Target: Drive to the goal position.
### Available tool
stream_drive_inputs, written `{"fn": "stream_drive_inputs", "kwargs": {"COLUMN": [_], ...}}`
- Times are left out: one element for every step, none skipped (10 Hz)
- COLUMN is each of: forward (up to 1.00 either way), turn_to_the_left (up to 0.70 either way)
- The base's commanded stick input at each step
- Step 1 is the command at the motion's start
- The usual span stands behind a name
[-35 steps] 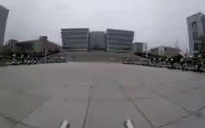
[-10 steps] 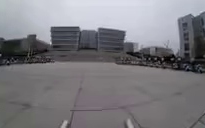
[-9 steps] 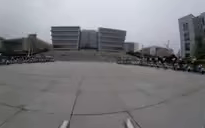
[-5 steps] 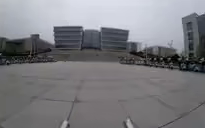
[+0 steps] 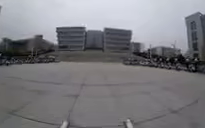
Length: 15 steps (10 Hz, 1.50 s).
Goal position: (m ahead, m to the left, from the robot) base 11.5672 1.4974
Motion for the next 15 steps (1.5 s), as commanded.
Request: {"fn": "stream_drive_inputs", "kwargs": {"forward": [1.00, 1.00, 1.00, 1.00, 1.00, 1.00, 1.00, 1.00, 1.00, 1.00, 1.00, 1.00, 1.00, 1.00, 1.00], "turn_to_the_left": [-0.18, 0.00, 0.00, 0.00, -0.01, -0.08, -0.14, -0.21, -0.27, -0.34, -0.37, 0.00, 0.00, 0.00, 0.00]}}
